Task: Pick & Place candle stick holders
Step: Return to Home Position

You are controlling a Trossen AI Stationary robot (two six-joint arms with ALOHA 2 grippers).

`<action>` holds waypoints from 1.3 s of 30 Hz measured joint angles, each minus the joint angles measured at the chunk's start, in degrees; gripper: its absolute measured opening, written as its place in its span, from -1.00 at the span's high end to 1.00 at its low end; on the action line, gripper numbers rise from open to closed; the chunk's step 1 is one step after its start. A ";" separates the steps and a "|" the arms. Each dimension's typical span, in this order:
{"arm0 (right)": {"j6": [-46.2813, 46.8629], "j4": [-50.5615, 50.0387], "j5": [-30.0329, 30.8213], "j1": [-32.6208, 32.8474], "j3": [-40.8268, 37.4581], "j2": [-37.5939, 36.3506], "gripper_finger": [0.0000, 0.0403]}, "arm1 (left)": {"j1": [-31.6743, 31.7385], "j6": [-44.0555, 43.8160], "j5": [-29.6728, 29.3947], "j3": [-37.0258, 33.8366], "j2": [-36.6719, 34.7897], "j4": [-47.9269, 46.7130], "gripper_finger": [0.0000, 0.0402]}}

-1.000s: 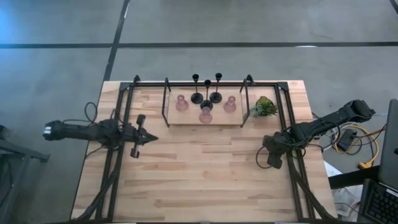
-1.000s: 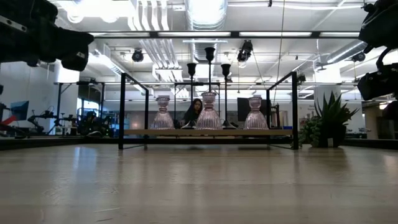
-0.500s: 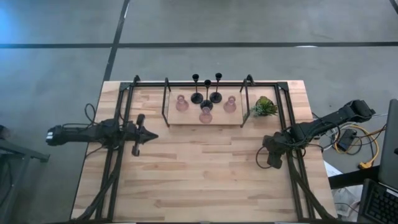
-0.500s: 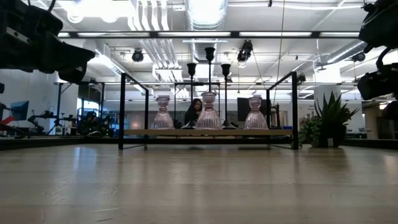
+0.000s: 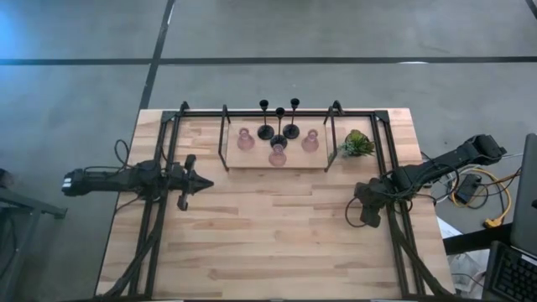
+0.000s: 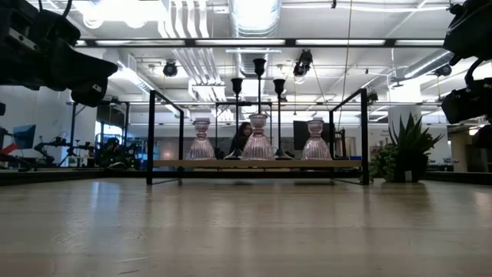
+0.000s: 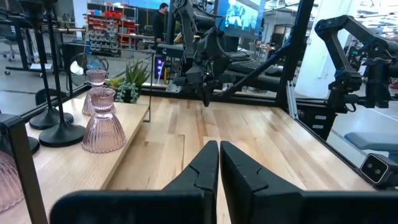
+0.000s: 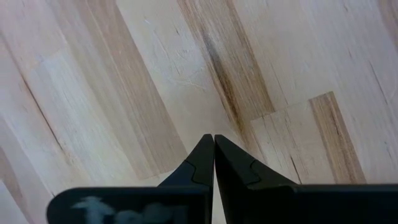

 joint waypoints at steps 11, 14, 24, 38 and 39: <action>0.15 0.02 -3.33 -0.05 0.17 0.00 0.96 | 0.00 0.01 0.00 -0.08 0.02 -0.06 0.88; 2.46 0.11 -5.22 -0.03 2.09 0.00 0.96 | 0.00 0.01 0.00 -0.08 0.02 -0.08 0.88; -19.93 18.76 12.11 -0.14 15.35 0.00 0.96 | 0.00 0.01 0.01 -0.10 0.02 -0.10 0.88; -55.34 51.11 19.42 -0.16 28.31 -0.21 0.96 | 0.00 0.02 0.04 -0.12 0.04 0.21 0.88; -54.76 50.87 19.44 -0.34 27.34 -0.63 0.96 | 0.00 0.03 0.04 -0.12 0.04 0.23 0.88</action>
